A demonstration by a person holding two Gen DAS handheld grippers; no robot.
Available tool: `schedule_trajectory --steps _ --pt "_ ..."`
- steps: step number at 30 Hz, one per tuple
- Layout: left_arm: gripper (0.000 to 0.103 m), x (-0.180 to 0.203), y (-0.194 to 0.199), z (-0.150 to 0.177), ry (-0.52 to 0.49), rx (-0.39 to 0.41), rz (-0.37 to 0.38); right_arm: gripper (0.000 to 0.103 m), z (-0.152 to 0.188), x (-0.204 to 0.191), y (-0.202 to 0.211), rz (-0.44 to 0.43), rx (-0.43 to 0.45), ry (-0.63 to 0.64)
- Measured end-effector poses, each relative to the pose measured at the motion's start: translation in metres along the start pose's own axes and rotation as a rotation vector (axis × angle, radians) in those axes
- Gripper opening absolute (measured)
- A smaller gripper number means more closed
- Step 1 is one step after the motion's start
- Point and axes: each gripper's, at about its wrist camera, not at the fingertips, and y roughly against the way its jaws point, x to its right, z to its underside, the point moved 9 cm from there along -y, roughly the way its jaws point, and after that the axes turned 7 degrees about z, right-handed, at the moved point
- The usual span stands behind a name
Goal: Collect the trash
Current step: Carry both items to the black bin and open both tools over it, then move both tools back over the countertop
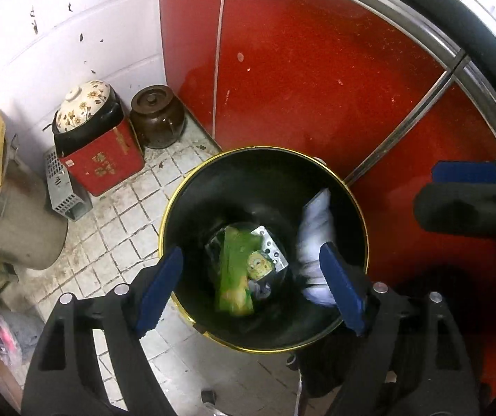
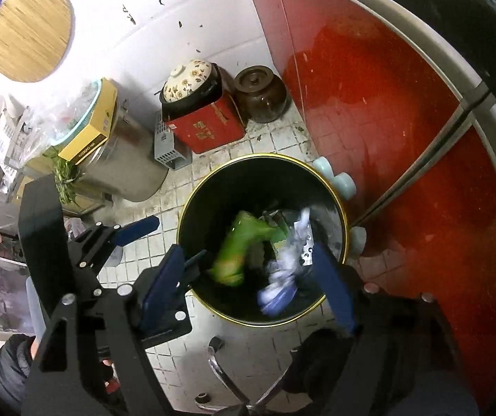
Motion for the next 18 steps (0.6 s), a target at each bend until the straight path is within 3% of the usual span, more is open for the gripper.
schedule_trajectory --steps 9,13,15,18 --pt "0.079 0.005 0.02 -0.005 -0.002 0.037 -0.018 0.074 0.001 -0.001 0.027 0.002 0.057 0.005" --pt "0.079 0.024 0.055 -0.021 -0.03 0.091 -0.025 0.074 0.0 0.0 0.089 0.011 0.167 0.008" --pt "0.082 0.043 0.08 -0.033 -0.078 0.135 -0.041 0.074 -0.001 0.005 0.124 0.01 0.229 -0.005" --pt "0.082 0.091 0.115 -0.053 -0.185 0.197 -0.033 0.074 0.006 0.033 0.194 0.076 0.354 -0.041"
